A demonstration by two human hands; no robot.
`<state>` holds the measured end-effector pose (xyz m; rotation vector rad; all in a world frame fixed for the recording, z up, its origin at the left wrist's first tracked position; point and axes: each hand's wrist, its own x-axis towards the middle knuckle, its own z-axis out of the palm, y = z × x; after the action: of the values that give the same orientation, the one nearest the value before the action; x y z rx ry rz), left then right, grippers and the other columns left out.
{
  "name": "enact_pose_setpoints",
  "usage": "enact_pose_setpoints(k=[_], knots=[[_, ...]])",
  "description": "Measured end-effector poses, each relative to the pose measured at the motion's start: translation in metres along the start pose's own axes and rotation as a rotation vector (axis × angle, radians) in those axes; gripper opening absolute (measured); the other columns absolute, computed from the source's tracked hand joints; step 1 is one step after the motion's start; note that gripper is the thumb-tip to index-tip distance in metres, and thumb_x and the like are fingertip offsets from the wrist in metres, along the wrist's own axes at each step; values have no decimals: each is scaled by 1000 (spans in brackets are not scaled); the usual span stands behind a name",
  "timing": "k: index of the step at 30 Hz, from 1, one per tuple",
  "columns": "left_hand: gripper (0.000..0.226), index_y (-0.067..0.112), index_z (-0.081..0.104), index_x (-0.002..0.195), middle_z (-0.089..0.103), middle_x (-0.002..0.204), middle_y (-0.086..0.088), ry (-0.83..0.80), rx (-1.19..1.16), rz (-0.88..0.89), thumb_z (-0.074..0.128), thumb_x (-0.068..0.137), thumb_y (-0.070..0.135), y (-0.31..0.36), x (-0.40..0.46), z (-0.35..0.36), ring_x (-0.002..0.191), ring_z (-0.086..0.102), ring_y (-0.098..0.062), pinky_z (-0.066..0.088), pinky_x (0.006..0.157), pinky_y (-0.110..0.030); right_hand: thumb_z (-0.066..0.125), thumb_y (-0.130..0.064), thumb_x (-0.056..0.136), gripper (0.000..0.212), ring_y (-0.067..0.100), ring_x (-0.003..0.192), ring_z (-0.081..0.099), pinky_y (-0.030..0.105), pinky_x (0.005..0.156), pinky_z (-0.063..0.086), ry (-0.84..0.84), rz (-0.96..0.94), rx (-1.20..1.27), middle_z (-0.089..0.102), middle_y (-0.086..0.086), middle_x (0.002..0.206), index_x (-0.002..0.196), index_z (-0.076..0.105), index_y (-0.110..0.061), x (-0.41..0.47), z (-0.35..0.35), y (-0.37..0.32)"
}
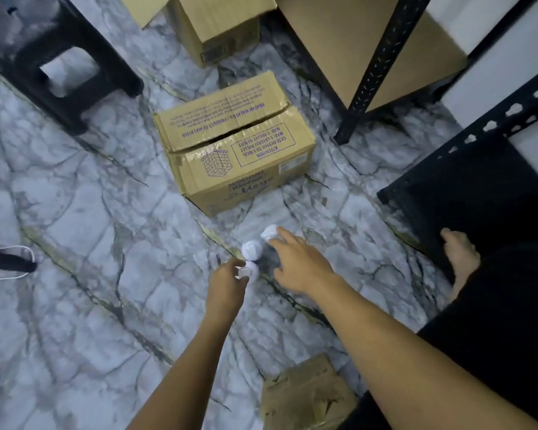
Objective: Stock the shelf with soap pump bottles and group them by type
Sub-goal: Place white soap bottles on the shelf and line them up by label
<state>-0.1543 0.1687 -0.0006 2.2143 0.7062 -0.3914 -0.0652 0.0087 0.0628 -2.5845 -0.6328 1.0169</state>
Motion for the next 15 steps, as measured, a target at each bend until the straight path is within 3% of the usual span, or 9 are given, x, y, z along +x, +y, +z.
enact_pose_setpoints(k=[4, 8, 15], knots=[[15, 20, 66, 101, 67, 88, 5, 7, -52, -57, 68, 87, 18, 2, 2, 0, 78, 64, -9, 54, 66, -31, 55, -19, 92, 57, 24, 145, 26, 42, 102, 40, -28, -55, -15, 3, -6, 166, 147, 40, -19, 14, -2, 9], [12, 19, 67, 97, 63, 77, 10, 24, -54, -79, 70, 85, 15, 6, 6, 1, 72, 62, -4, 47, 57, -20, 55, -18, 92, 51, 23, 148, 21, 39, 98, 39, -49, -101, -10, 2, -4, 167, 143, 46, -16, 31, -8, 10], [14, 20, 67, 97, 69, 78, 0, 29, -26, -122, 68, 85, 12, 8, 6, 5, 70, 65, -10, 42, 50, -15, 58, -15, 92, 48, 21, 151, 12, 39, 102, 39, -139, -123, 66, 3, -5, 167, 138, 51, -14, 50, -3, 26]])
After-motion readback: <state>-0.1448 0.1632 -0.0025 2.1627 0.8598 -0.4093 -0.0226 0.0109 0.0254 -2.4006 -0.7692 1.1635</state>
